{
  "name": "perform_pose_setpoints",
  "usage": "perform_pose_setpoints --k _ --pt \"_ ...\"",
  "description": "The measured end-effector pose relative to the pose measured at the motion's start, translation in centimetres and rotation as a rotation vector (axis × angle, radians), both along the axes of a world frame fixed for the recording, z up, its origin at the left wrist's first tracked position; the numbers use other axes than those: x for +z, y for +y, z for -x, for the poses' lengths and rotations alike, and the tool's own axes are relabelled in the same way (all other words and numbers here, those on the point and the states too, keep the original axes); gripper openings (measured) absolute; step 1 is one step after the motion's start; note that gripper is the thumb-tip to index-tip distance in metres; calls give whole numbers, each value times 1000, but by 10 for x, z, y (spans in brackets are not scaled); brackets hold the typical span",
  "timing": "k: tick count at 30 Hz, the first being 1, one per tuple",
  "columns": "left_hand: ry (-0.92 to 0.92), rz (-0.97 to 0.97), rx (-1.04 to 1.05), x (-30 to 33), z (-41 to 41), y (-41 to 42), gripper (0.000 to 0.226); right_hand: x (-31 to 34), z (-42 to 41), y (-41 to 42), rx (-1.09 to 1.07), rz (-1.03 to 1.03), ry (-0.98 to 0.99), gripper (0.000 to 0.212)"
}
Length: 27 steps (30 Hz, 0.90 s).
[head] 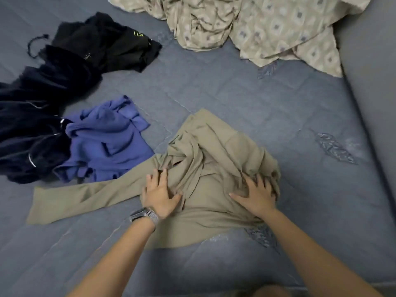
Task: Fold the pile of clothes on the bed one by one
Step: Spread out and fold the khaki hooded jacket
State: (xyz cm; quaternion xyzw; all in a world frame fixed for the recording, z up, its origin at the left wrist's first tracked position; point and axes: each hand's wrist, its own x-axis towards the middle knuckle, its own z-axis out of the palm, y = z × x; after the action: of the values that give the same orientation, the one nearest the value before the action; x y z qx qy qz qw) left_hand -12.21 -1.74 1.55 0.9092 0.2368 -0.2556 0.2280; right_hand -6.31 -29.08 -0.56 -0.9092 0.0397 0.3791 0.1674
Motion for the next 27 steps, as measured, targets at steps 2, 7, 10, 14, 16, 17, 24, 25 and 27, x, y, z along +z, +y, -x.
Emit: perform_pose_setpoints --k 2,7,10,14,16,17,24,25,27 --pt "8 -100 81 -29 12 5 112 -29 14 4 61 126 -140 89" --pt "-94 -205 91 -69 13 8 106 -75 36 12 5 164 -680 74" --pt "-236 -336 50 -70 14 4 96 -85 36 11 -11 180 -885 62" --pt "-194 -341 -56 -57 17 0 80 -71 40 8 -68 56 -904 43" --pt "-166 -242 -34 -48 23 -2 73 -59 46 6 -77 -34 -760 55" --pt "-145 -154 -5 -44 30 -4 70 -56 51 4 -64 -57 -695 61" --pt "-213 614 550 8 119 -6 52 -3 92 -24 -222 -303 -467 26" --pt "-251 679 638 16 132 -5 47 8 100 -27 -248 -349 -475 25" --pt "-317 770 729 34 153 -5 43 28 117 -30 -315 -470 -494 23"
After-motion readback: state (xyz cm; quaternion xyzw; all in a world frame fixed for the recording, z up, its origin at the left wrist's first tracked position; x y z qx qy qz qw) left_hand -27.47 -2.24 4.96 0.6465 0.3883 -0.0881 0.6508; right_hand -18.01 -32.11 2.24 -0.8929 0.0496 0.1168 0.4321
